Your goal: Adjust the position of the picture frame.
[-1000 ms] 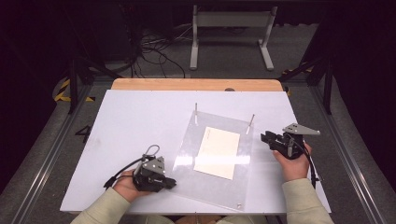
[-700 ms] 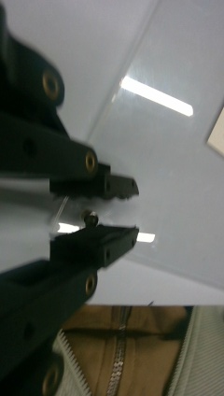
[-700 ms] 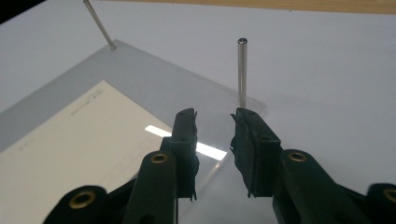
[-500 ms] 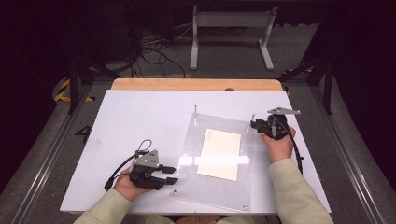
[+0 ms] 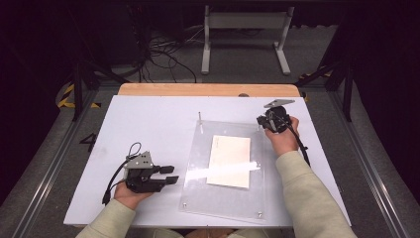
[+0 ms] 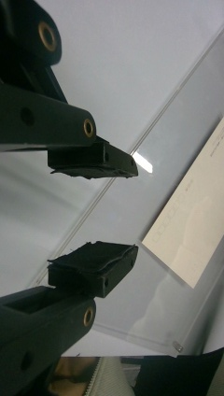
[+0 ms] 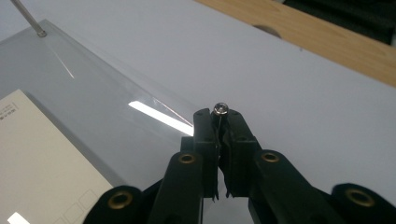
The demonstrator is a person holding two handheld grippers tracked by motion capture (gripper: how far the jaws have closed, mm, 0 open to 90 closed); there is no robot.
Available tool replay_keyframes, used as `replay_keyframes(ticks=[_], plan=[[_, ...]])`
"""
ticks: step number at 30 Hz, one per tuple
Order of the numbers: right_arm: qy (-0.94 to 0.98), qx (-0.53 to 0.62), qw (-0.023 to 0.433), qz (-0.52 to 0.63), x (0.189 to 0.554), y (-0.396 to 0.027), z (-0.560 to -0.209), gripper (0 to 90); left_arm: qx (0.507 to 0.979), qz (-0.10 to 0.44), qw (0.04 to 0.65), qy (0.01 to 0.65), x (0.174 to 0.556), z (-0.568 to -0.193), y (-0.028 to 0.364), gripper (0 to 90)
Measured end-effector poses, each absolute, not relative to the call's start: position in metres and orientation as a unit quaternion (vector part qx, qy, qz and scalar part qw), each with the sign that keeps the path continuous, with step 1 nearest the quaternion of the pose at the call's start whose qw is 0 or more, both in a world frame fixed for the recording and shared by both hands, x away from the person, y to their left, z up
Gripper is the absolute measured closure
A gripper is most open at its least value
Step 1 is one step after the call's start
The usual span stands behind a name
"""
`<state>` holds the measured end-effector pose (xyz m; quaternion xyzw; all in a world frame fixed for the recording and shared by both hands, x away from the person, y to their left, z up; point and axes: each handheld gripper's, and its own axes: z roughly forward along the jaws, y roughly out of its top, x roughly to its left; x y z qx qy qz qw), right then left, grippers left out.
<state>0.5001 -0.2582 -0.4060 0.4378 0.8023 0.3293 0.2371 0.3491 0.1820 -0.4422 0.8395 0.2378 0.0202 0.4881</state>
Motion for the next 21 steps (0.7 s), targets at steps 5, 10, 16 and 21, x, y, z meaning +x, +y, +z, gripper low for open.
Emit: replay_keyframes(ticks=[5,10,16,21], plan=[[0.815,0.415,0.242,0.325,0.51,-0.233,-0.4,85.0,0.841,0.026,0.49,0.229,0.345,-0.441,0.184,56.2],[0.827,0.395,0.232,0.326,0.513,-0.209,-0.403,85.0,0.84,0.028,0.491,0.231,0.345,-0.441,0.186,56.2],[0.83,0.399,0.209,0.327,0.513,-0.206,-0.412,84.9,0.844,0.029,0.487,0.224,0.345,-0.44,0.184,56.0],[0.823,0.408,0.198,0.341,0.508,-0.212,-0.419,84.9,0.847,0.03,0.483,0.222,0.345,-0.441,0.182,55.9]])
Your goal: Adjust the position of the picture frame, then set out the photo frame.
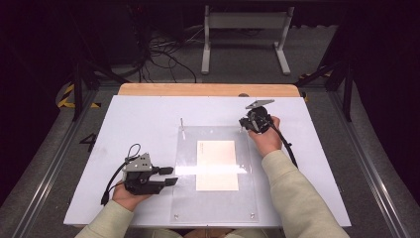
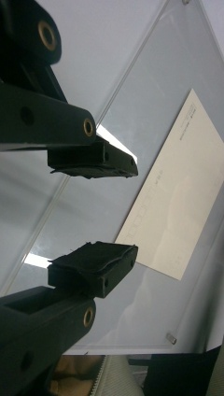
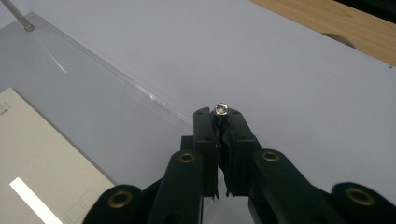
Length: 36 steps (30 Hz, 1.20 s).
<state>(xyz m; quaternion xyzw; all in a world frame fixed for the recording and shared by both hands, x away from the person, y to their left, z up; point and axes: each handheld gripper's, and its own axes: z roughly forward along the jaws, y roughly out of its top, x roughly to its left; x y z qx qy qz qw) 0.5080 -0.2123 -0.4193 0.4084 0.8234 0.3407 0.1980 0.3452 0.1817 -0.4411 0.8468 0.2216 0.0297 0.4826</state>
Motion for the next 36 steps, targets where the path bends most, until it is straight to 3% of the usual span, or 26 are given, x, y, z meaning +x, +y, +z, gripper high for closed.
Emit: replay_keyframes(ticks=[6,11,14,18,26,31,36], plan=[[0.826,0.406,0.196,0.338,0.507,-0.214,-0.42,84.2,0.846,0.029,0.484,0.222,0.345,-0.441,0.18,55.7],[0.81,0.402,0.209,0.372,0.499,-0.219,-0.41,71.1,0.842,0.041,0.484,0.236,0.345,-0.439,0.184,53.5],[0.81,0.383,0.237,0.375,0.488,-0.223,-0.401,70.7,0.837,0.051,0.485,0.248,0.345,-0.438,0.186,51.6],[0.814,0.361,0.231,0.392,0.477,-0.229,-0.396,65.4,0.828,0.062,0.498,0.252,0.343,-0.436,0.19,50.8],[0.798,0.329,0.208,0.461,0.468,-0.25,-0.397,72.8,0.813,0.087,0.518,0.252,0.332,-0.429,0.198,49.4],[0.79,0.35,0.176,0.472,0.472,-0.247,-0.402,71.9,0.806,0.088,0.527,0.255,0.327,-0.428,0.203,48.7],[0.784,0.366,0.201,0.46,0.48,-0.237,-0.41,70.7,0.806,0.087,0.524,0.262,0.325,-0.429,0.205,48.7]])
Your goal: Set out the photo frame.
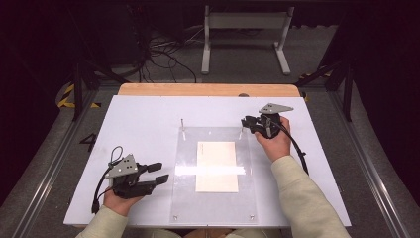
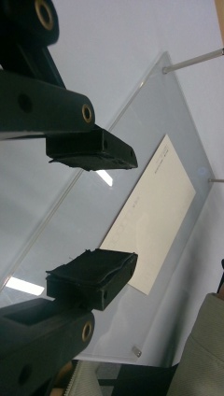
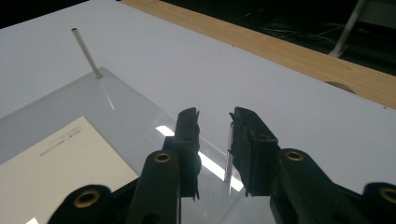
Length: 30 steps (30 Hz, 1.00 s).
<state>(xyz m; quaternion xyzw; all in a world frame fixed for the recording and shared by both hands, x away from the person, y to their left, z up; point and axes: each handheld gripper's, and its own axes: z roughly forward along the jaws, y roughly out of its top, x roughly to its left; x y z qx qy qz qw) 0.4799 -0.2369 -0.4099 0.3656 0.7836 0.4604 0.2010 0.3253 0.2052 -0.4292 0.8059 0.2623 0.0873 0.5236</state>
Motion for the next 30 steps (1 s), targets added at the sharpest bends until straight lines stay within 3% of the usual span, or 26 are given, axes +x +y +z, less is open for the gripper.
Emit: replay_keyframes(ticks=[3,10,30], plan=[[0.783,0.368,0.231,0.444,0.486,-0.233,-0.416,73.1,0.805,0.086,0.523,0.267,0.323,-0.43,0.208,48.7],[0.775,0.385,0.227,0.447,0.493,-0.229,-0.424,84.6,0.804,0.089,0.521,0.272,0.322,-0.431,0.21,48.6],[0.751,0.442,0.225,0.436,0.496,-0.223,-0.425,86.1,0.806,0.09,0.517,0.273,0.321,-0.431,0.208,48.1]])
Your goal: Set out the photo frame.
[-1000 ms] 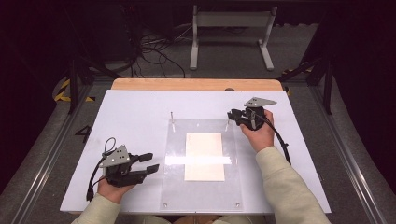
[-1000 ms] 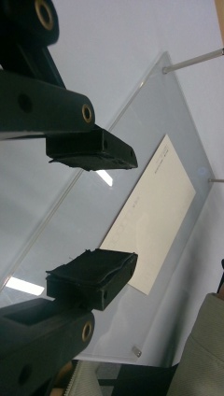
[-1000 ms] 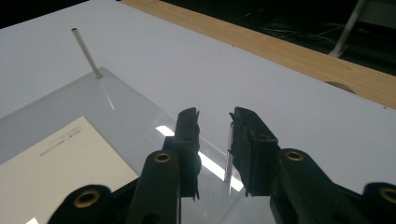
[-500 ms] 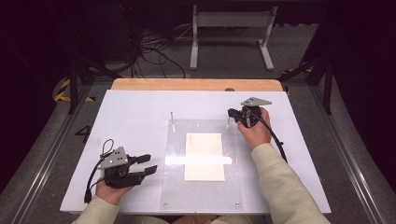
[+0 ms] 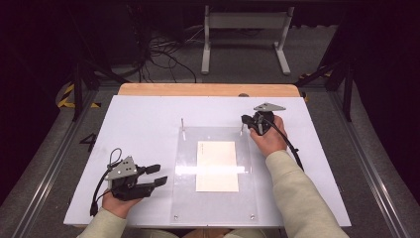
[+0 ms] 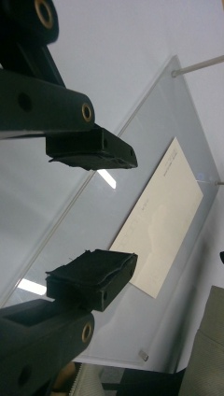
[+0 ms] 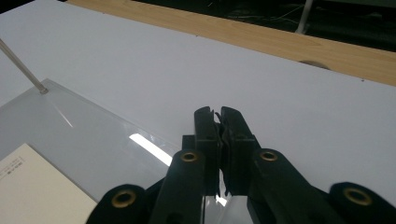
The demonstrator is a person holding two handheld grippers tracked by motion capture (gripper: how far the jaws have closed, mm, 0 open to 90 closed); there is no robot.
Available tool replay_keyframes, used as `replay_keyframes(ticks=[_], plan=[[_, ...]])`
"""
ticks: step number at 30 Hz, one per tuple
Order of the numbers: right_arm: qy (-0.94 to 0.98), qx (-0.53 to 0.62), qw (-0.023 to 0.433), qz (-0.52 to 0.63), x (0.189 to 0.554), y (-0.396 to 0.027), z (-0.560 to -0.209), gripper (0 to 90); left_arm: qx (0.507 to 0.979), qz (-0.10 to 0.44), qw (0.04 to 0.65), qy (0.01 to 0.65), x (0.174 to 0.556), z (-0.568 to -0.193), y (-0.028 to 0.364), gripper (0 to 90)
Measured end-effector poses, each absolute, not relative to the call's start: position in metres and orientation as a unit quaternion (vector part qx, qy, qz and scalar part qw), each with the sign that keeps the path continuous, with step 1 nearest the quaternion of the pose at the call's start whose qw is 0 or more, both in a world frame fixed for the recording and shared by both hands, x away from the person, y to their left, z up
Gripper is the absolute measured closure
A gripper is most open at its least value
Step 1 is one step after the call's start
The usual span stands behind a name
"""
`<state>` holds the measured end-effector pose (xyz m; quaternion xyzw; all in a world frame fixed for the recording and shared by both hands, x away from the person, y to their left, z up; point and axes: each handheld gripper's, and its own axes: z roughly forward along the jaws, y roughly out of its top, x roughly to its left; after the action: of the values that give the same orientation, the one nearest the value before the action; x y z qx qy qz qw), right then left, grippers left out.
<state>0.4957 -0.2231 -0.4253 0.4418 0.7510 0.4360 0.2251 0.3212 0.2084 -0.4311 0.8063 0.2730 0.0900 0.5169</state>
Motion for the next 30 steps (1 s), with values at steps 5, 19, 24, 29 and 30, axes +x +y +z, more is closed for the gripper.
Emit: replay_keyframes(ticks=[5,19,24,29,30], plan=[[0.74,0.453,0.222,0.445,0.498,-0.224,-0.428,86.2,0.804,0.092,0.518,0.277,0.322,-0.431,0.211,48.4],[0.712,0.479,0.177,0.481,0.518,-0.232,-0.435,86.1,0.815,0.127,0.493,0.275,0.323,-0.431,0.213,43.4],[0.709,0.486,0.168,0.482,0.522,-0.233,-0.435,86.0,0.823,0.159,0.485,0.249,0.321,-0.433,0.206,29.9],[0.701,0.495,0.159,0.489,0.526,-0.234,-0.437,86.0,0.822,0.187,0.48,0.244,0.322,-0.435,0.201,17.9],[0.7,0.496,0.157,0.489,0.526,-0.234,-0.437,86.0,0.821,0.189,0.482,0.241,0.323,-0.436,0.2,17.1]])
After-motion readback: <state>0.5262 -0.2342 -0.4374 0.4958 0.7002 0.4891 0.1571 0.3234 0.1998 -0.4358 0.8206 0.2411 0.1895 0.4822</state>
